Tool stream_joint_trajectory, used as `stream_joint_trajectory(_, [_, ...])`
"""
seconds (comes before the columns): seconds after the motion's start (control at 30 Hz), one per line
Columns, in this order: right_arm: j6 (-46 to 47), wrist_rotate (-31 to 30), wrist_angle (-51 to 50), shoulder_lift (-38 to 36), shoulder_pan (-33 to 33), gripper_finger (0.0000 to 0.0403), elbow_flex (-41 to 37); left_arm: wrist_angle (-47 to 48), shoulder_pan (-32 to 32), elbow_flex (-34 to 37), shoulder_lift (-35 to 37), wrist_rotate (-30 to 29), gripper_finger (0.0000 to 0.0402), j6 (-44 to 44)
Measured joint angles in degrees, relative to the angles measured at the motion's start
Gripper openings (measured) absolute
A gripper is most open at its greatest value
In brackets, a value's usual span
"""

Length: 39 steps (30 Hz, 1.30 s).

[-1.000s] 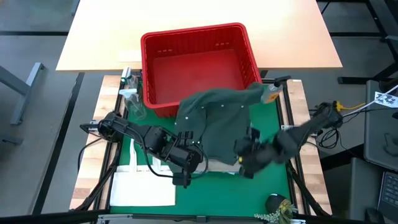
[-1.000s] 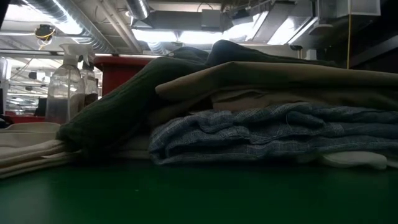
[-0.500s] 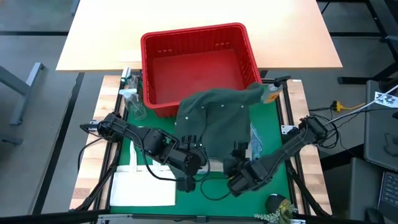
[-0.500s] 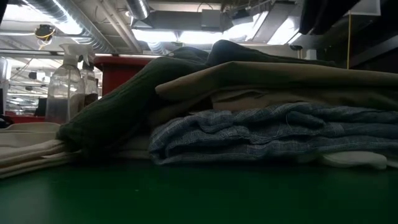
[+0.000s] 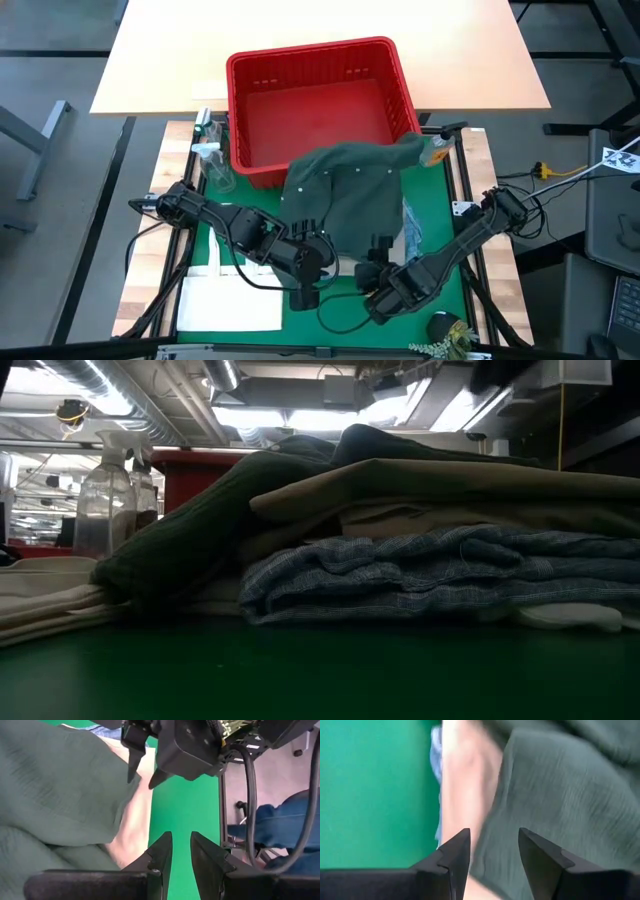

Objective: Fold Laundry from Bin
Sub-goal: Fold the green polo shirt

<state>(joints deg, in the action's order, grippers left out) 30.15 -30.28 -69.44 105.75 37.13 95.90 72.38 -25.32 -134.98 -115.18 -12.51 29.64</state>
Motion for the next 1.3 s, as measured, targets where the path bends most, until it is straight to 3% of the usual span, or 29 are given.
stream_joint_trajectory(0.13, [1.1,-3.4,1.0,0.0,-1.0,0.0166,0.0,0.0,0.0,0.0,0.0,0.0,0.0065,0.2])
stream_joint_trajectory(0.47, [4.3,2.0,2.4,2.9,-5.0,0.0166,0.0,0.2,-0.4,0.0,0.0,0.0,0.0065,0.2])
stream_joint_trajectory(1.17, [5.6,2.9,1.7,7.8,-8.0,0.0166,0.0,0.5,-0.4,0.0,0.0,0.0,0.0065,-0.2])
stream_joint_trajectory(1.3, [5.6,2.8,1.9,8.1,-8.8,0.0149,0.0,0.5,-0.6,0.0,0.0,0.0,0.0065,-0.2])
